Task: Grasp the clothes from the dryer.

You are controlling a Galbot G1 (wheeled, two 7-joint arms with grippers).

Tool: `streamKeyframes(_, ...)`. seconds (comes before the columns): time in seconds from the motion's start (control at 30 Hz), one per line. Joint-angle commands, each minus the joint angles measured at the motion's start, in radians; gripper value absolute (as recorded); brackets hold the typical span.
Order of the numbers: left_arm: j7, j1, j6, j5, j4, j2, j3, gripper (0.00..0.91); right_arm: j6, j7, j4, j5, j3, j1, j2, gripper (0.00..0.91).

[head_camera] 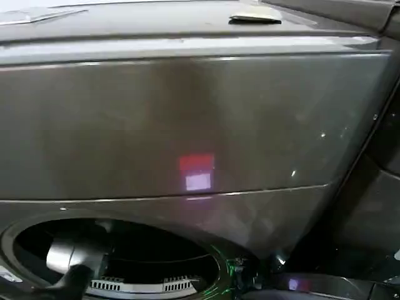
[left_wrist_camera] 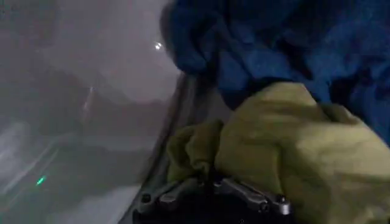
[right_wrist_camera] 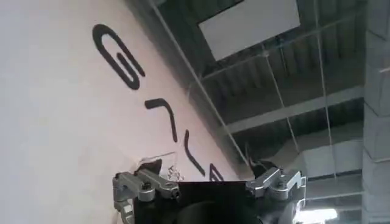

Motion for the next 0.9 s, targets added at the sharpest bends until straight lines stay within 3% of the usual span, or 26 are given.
streamKeyframes(0.03, -0.284, 0.155, -0.013, -0.484, -0.239, -0.005, -0.086, 0.000, -0.004, 0.002, 0.013, 0.000, -0.014, 0.011, 0.004, 0.907)
streamKeyframes(0.2, -0.421, 0.264, -0.013, -0.689, -0.460, -0.007, -0.139, 0.000, -0.027, -0.001, 0.023, -0.023, -0.013, 0.013, 0.002, 0.907)
streamKeyframes(0.4, -0.565, 0.431, -0.144, -0.876, -0.667, -0.035, -0.182, 0.000, -0.006, -0.019, 0.024, -0.090, -0.014, 0.016, -0.002, 0.907)
streamKeyframes(0.63, -0.672, 0.581, -0.270, -0.872, -0.783, -0.097, -0.188, 0.000, 0.018, -0.009, 0.007, -0.073, -0.007, 0.014, -0.003, 0.907)
streamKeyframes(0.9, -0.701, 0.603, -0.296, -0.876, -0.819, -0.124, -0.190, 0.000, 0.025, 0.001, 0.000, -0.056, -0.005, 0.010, -0.005, 0.907)
